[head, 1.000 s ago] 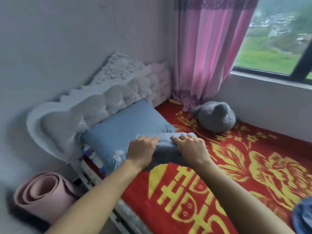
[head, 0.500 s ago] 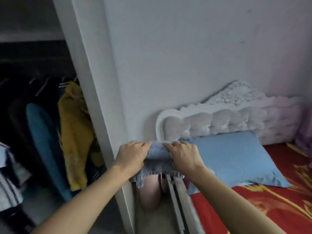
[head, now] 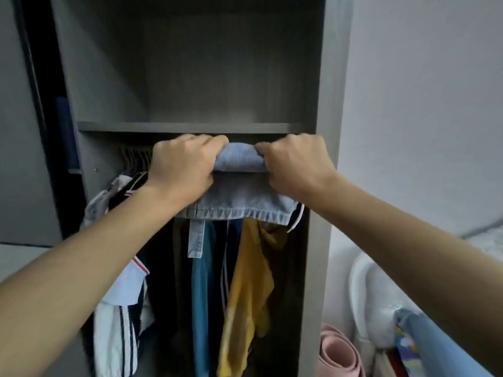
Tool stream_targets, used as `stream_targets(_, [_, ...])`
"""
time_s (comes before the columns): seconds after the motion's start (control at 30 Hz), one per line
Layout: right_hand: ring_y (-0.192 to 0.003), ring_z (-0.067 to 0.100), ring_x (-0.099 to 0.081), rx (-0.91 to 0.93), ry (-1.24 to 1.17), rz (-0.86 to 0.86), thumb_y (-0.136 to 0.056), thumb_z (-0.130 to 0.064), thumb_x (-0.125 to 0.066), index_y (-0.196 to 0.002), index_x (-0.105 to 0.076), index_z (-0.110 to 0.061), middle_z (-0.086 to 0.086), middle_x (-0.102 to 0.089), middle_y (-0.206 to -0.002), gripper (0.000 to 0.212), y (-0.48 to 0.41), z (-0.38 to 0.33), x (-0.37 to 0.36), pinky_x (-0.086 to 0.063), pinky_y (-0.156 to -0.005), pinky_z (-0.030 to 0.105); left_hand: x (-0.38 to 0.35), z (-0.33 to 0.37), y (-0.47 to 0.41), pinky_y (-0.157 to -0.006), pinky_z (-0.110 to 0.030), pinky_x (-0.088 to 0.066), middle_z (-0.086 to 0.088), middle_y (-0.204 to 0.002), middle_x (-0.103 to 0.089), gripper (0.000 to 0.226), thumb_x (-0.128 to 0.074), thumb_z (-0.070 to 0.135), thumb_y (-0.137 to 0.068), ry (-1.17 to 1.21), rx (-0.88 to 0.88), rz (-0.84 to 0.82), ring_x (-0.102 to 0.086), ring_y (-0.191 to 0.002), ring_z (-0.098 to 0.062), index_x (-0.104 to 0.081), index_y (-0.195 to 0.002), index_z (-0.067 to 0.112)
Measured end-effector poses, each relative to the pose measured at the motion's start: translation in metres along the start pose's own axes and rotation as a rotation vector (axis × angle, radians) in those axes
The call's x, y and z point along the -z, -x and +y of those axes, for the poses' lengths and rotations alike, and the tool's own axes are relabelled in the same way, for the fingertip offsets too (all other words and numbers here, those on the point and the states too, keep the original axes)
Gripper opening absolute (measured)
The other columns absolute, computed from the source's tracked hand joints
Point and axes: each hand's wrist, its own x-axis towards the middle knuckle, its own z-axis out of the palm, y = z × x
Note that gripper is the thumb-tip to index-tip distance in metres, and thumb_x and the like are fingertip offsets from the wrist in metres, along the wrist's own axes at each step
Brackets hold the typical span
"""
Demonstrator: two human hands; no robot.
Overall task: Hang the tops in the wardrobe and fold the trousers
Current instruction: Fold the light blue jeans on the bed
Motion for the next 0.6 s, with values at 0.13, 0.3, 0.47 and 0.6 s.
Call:
stream_targets(0.13, [-0.089, 0.037, -0.068, 0.004, 0.029, 0.158, -0.085, -0.022, -0.057, -0.105, -0.067, -0.025, 0.008, -0.070, -0.096, 0.022, -0.087, -0.021, 0.014, -0.034, -0.061, 0.033, -0.003, -0.079, -0.040, -0.054, -0.034, -0.039, -0.002, -0.092, -0.070, 0.039, -0.066, 0.016, -0.070, -0.080, 0.009, 0.123, -0.065, -0.081, -0.035, -0.062, -0.108, 0.026])
stream_targets(0.3, [-0.091, 0.040, -0.066, 0.031, 0.111, 0.372, -0.091, -0.023, -0.053, -0.118, -0.061, -0.022, 0.012, -0.069, -0.102, 0.029, -0.182, -0.024, 0.012, -0.035, -0.064, 0.037, -0.021, -0.150, -0.094, -0.061, -0.042, -0.045, -0.010, -0.101, -0.068, 0.035, -0.058, 0.018, -0.081, -0.142, 0.003, 0.311, -0.063, -0.089, -0.039, -0.057, -0.116, 0.021])
stream_targets(0.47, [-0.091, 0.043, -0.064, 0.024, 0.179, 0.451, -0.089, -0.020, -0.056, -0.114, -0.063, -0.017, 0.018, -0.068, -0.100, 0.026, -0.250, -0.006, -0.007, -0.034, -0.068, 0.040, -0.059, -0.178, -0.150, -0.069, -0.048, -0.043, -0.015, -0.107, -0.066, 0.034, -0.058, 0.017, -0.087, -0.157, 0.032, 0.356, -0.061, -0.094, -0.043, -0.054, -0.121, 0.018])
stream_targets(0.6, [-0.088, 0.043, -0.064, 0.024, 0.217, 0.459, -0.085, -0.018, -0.059, -0.110, -0.064, -0.016, 0.019, -0.067, -0.095, 0.025, -0.290, 0.012, -0.043, -0.035, -0.066, 0.041, -0.108, -0.183, -0.183, -0.069, -0.047, -0.041, -0.015, -0.107, -0.065, 0.035, -0.059, 0.013, -0.085, -0.150, 0.058, 0.373, -0.060, -0.095, -0.043, -0.054, -0.119, 0.018])
